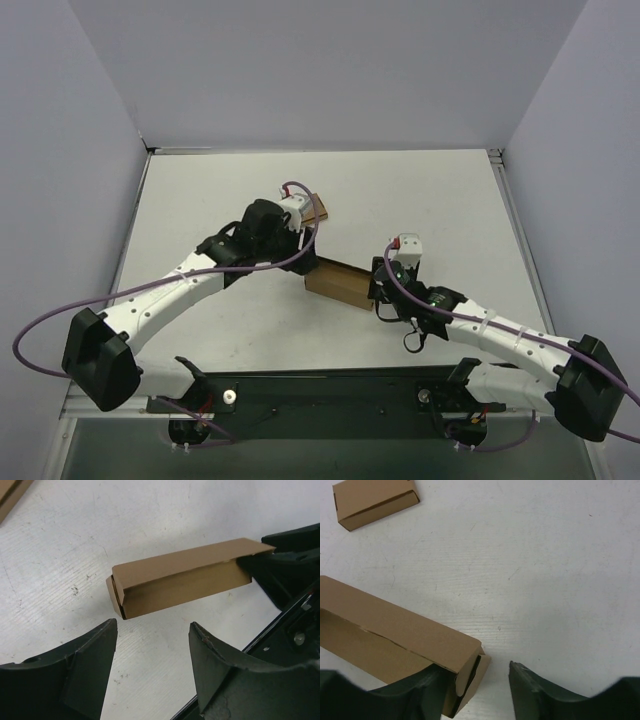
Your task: Fold the paper box
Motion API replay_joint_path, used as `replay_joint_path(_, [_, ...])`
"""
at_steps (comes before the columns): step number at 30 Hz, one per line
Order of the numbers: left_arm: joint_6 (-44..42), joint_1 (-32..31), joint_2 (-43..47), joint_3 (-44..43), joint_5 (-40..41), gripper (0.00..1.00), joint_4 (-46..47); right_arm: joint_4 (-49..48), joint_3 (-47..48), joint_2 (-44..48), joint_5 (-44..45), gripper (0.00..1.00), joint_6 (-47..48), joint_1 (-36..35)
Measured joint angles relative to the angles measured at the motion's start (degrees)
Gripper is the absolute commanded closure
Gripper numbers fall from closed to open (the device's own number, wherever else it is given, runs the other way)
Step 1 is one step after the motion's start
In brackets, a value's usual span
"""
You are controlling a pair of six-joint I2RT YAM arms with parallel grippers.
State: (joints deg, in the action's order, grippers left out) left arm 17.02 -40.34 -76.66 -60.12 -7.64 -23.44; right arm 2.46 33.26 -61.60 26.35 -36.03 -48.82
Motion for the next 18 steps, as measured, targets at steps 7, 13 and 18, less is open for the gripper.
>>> replay_joint_path(7, [5.07,5.46,0.96,-1.84,-4.28,0.31,2.29,2.49,0.00,5.14,0.37,0.33,0.04,-0.98])
replay_joint_path(13, [8.33,6.95,-3.13,-1.88,-5.81,0.30,7.17,5.84,0.00,11.74,0.92,0.31,0.00,-1.88])
replay_joint_path(18, [9.53,7.04,-7.15,-1.88,-6.27,0.30,9.09,7.23,1.25,12.90,1.01,0.36,-0.26,-0.98])
